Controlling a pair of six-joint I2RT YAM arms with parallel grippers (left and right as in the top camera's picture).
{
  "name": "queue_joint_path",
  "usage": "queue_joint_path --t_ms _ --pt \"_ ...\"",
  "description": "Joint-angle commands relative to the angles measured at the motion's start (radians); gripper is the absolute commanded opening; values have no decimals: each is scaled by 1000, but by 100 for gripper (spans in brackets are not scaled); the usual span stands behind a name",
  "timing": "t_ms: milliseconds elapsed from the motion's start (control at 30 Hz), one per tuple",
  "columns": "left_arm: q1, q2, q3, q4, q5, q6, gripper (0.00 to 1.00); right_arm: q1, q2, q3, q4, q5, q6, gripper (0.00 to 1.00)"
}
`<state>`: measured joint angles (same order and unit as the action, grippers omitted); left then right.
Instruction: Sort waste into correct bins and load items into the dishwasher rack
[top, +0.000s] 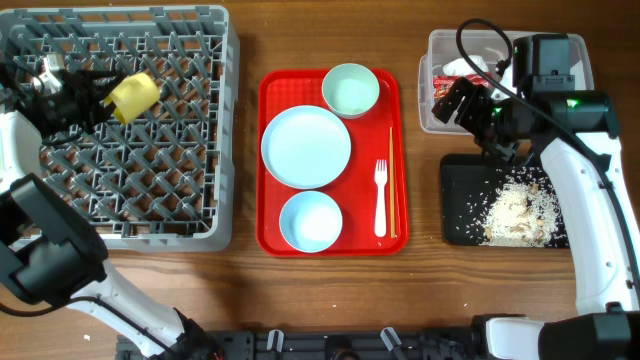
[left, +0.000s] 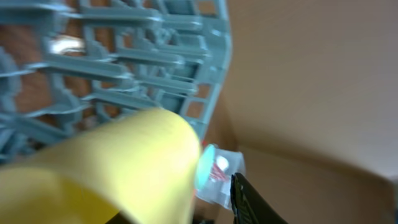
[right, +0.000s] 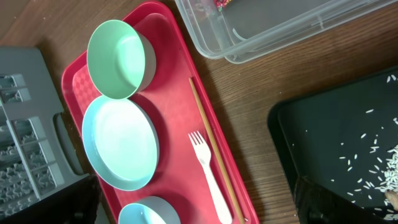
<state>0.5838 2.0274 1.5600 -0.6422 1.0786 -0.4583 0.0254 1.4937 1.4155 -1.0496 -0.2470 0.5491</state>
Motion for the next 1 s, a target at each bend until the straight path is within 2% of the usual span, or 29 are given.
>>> queue_joint_path --t_ms 0,133,433,500,700,733,800,900,967 --pt "6 17 -4 -23 -182 10 31 1 -7 18 2 -10 8 99" --pt "20 17 -4 -29 -239 10 34 1 -7 18 2 -10 8 100" --pt "131 17 -4 -88 -238 9 29 1 -7 18 2 -10 8 100" --pt "171 12 -4 -112 -226 8 24 1 -7 18 2 -10 8 100" --pt "244 -55 -4 -127 -126 5 27 1 -7 18 2 -10 8 99" --pt "248 -85 -4 -130 -112 5 22 1 -7 18 2 -10 8 100" --pt "243 -134 -4 -134 -99 5 4 1 -7 18 2 -10 8 100" --pt "164 -243 -4 -139 -117 16 4 1 -7 18 2 -10 8 100" --pt "72 -288 -4 -142 -235 59 4 1 -7 18 2 -10 8 100"
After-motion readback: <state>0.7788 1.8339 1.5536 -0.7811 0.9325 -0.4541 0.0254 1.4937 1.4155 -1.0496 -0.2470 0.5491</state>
